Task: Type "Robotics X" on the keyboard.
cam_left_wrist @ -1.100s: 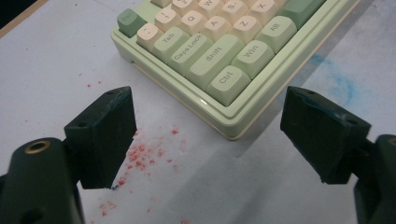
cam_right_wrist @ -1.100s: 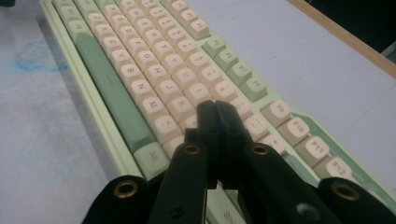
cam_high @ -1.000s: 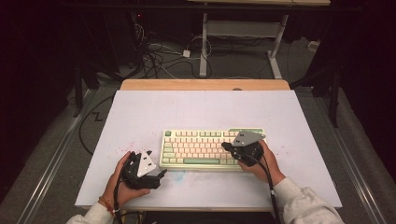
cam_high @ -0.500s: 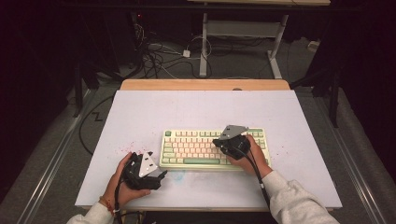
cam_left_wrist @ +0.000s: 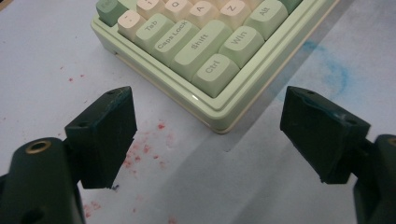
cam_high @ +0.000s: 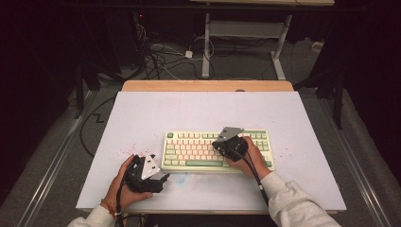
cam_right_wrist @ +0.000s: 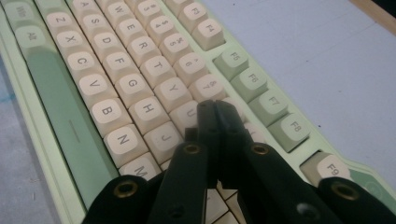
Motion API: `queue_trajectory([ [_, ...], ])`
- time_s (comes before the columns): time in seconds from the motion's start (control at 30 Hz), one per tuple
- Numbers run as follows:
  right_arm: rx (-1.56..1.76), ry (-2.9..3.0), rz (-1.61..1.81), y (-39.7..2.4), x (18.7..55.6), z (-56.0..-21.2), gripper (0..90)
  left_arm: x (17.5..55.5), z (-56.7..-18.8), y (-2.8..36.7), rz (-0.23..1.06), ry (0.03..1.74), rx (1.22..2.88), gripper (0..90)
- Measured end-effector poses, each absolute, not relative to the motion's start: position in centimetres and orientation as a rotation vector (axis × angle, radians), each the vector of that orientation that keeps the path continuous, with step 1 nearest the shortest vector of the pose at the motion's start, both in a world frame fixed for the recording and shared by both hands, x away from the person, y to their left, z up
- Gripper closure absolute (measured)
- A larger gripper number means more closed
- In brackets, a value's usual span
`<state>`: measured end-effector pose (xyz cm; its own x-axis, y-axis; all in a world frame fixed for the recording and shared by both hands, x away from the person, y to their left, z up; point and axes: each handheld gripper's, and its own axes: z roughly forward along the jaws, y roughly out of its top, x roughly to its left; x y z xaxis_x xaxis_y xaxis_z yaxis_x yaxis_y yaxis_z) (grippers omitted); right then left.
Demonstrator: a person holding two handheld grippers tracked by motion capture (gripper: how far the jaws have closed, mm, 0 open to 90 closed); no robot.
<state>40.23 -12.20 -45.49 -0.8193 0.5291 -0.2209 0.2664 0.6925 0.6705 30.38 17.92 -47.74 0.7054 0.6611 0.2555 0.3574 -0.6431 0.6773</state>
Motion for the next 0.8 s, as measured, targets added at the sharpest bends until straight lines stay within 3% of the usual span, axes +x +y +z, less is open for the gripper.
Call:
queue_trajectory([
  [0.43, 0.633, 2.472, 0.995, -12.9, 39.7, -44.4, 88.9, 30.4, -47.7, 17.9, 0.675, 0.781, 2.308, 17.4],
  [0.8, 0.621, 2.427, 1.070, -13.6, 38.9, -43.4, 79.0, 30.5, -47.7, 17.9, 0.678, 0.784, 2.309, 17.6],
])
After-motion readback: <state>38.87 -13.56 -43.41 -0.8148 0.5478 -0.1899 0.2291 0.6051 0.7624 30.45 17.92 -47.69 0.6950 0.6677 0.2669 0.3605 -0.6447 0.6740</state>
